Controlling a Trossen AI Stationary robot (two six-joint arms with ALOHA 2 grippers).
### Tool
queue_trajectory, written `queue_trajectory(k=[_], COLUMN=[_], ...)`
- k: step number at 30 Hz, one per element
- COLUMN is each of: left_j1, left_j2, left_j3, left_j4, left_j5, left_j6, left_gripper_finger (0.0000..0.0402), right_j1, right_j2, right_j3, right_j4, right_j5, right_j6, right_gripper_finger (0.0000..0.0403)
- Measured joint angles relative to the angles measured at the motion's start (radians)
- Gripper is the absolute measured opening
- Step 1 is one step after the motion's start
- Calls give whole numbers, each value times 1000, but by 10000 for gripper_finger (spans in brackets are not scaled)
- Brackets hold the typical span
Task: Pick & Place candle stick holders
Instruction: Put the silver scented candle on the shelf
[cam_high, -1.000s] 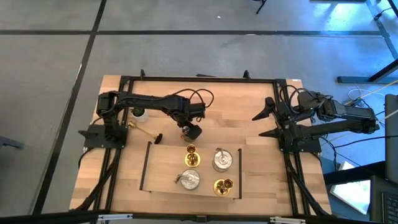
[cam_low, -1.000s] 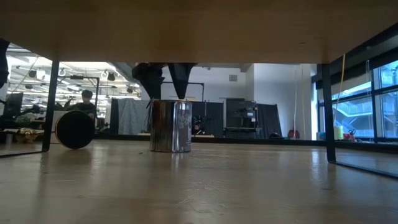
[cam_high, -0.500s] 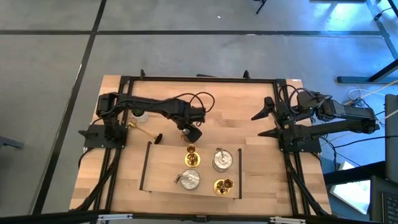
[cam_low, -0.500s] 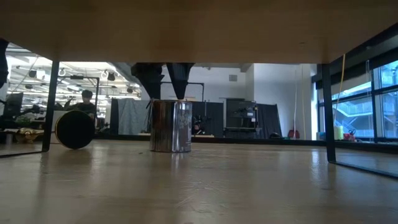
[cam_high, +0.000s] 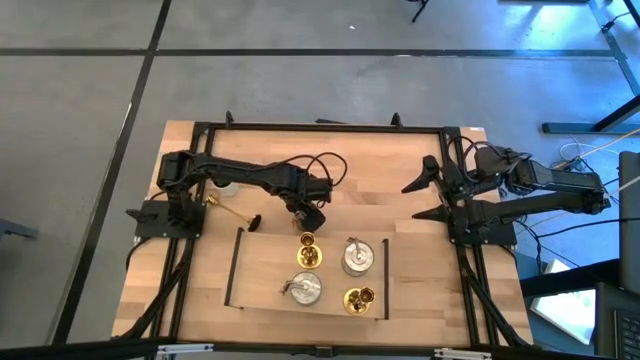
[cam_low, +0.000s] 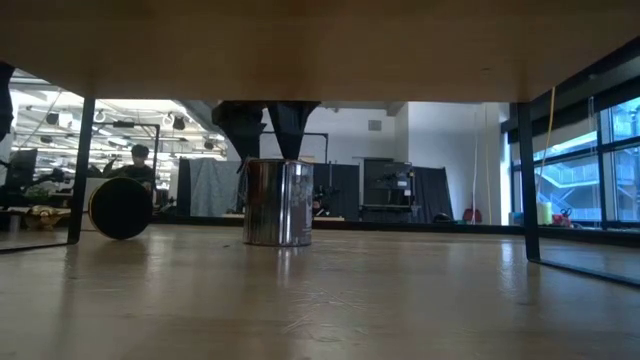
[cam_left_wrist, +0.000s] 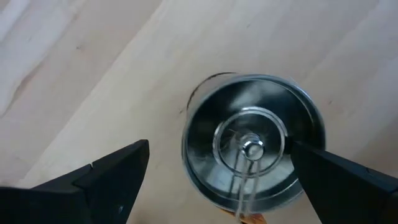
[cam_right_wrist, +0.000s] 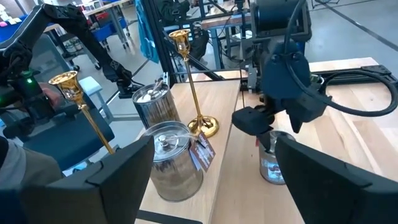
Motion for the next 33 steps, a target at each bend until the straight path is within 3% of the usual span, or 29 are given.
queue_trajectory(k=[9, 19, 27, 33], left_j1=[-4, -15, -75, -78], left_j2=[-10, -11, -11, -11], left_j3=[23, 89, 89, 89], left_j4=[19, 5, -69, -38], left_j5=[-31, -69, -217, -201], left_j6=[40, 190, 283, 362], left_gripper_finger=[389, 390, 390, 389], right_j1=[0, 0, -21, -40], right_j2=[3, 3, 0, 0], right_j3=[0, 0, 0, 0], right_j4=[1, 5, -2, 0], right_j5=[1, 1, -2, -16], right_j6=[11, 11, 11, 11], right_gripper_finger=[337, 337, 337, 337])
